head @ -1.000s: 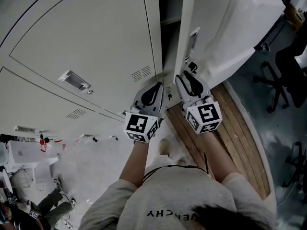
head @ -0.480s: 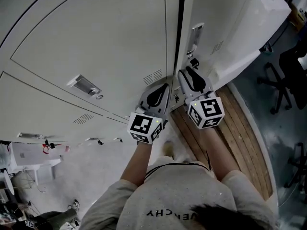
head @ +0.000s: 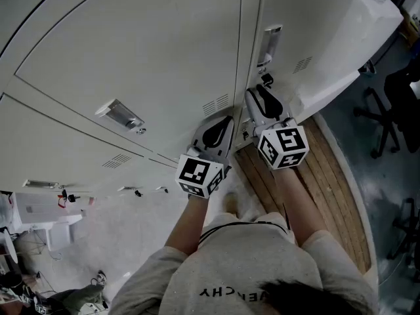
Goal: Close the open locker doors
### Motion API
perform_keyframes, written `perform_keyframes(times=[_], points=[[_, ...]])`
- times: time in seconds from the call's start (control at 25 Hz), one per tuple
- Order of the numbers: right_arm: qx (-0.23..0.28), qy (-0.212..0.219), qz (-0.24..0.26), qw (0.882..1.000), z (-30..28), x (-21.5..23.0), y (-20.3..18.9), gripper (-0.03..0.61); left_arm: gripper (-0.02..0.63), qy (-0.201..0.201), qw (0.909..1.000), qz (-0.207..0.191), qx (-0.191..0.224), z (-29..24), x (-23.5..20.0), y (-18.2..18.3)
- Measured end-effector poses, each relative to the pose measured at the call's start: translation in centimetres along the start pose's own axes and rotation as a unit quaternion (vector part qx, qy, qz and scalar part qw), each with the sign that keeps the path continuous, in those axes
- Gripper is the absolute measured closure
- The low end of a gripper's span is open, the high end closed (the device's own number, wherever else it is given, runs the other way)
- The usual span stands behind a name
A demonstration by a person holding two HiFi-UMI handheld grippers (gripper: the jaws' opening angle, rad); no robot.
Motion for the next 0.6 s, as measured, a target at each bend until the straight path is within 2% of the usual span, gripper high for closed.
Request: perform_keyframes(times=[0.6], points=[[-0.007,0.004,-0.027,1.000,-0.3,0.3,-0.5,0.476,0.615,0.037,0.9992,-0.010,0.012,2.3,-0.8,0.9]])
Point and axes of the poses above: the fingertips, and each gripper's own axes: z backward along the fingers, x to its right, y out of its top, the point moved 5 cm from there along z, backward along the fingers, and after that the axes turned 9 degrees about z, right-handed, at the moved point
